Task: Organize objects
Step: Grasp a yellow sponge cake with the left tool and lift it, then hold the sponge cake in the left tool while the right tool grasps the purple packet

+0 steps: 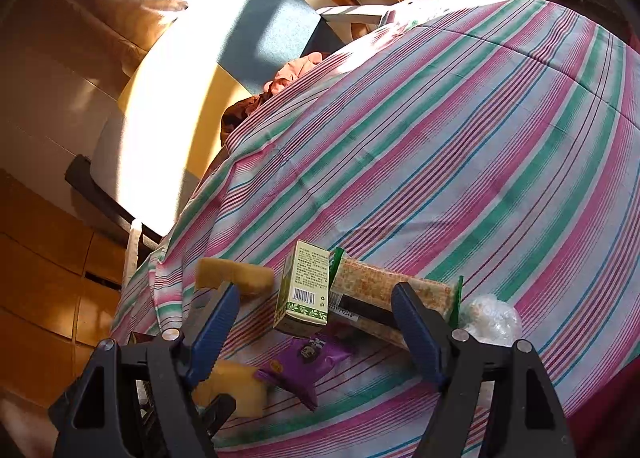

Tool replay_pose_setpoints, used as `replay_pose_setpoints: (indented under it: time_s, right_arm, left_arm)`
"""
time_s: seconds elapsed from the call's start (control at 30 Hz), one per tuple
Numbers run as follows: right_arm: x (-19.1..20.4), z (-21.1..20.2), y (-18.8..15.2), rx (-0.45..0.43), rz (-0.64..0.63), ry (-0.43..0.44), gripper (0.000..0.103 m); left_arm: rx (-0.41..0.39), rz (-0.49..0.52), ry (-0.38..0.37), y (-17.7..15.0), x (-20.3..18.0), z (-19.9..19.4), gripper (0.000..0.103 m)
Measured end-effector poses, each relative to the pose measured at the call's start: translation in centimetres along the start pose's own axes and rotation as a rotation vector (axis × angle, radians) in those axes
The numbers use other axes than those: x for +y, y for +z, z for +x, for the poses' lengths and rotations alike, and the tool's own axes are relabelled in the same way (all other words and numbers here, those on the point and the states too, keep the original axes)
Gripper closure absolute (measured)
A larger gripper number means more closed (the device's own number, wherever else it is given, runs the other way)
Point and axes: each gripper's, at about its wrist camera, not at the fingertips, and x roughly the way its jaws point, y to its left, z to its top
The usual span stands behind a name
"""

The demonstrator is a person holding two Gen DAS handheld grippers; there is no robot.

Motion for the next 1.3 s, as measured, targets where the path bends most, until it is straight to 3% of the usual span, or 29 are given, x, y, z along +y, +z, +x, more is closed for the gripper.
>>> replay_pose_setpoints:
  time_s: [0.2,0.3,0.43,0.53,0.73,1.07,1.17,1.27,1.3]
  right_arm:
    - [0.8,1.0,-0.6,0.059,-0.048,0.009,0.024]
    - [2.2,2.0,-1.5,0.126,-0.117,0.039,0.032]
    - [3.9,4.1,-3.3,0.234,-0.210,-0.003,0.039]
    - [3.9,4.9,-3.6,0.250,-0.230,-0.053,0.039]
    - [2.8,6.0,-3.6,0.300,-0.168,-0.037,0.039]
    - [3.8,6.9,-3.6,0.274,-0.179,-0.062,0.037]
    - [4.0,7.3,-3.8,0.308,-0.172,-0.010,0.034]
    - [5.2,8.0,-4.8,0.426,-0.170,0.167,0.035]
    - [5.8,8.0,-5.1,0.433,-0.195,0.176,0.035]
  left_arm:
    - [-0.020,0.012,-0.010,-5.4,0.1,-3.8,0.034]
    - [-0.026,0.057,-0.010,-7.5,-0.6,-5.2,0.034]
    - [-0.021,0.104,0.000,-9.6,-1.3,-5.6,0.034]
    - [-0.030,0.096,0.000,-10.1,-1.0,-5.7,0.034]
    - [-0.043,0.090,-0.002,-10.5,-0.8,-5.8,0.034]
    - [-0.048,0.081,-0.003,-10.8,-0.5,-5.7,0.033]
    - [-0.045,0.072,-0.008,-10.8,-0.3,-5.6,0.033]
    - [-0.043,0.070,-0.010,-10.9,-0.2,-5.5,0.033]
    - [-0.043,0.070,-0.009,-10.9,-0.2,-5.5,0.033]
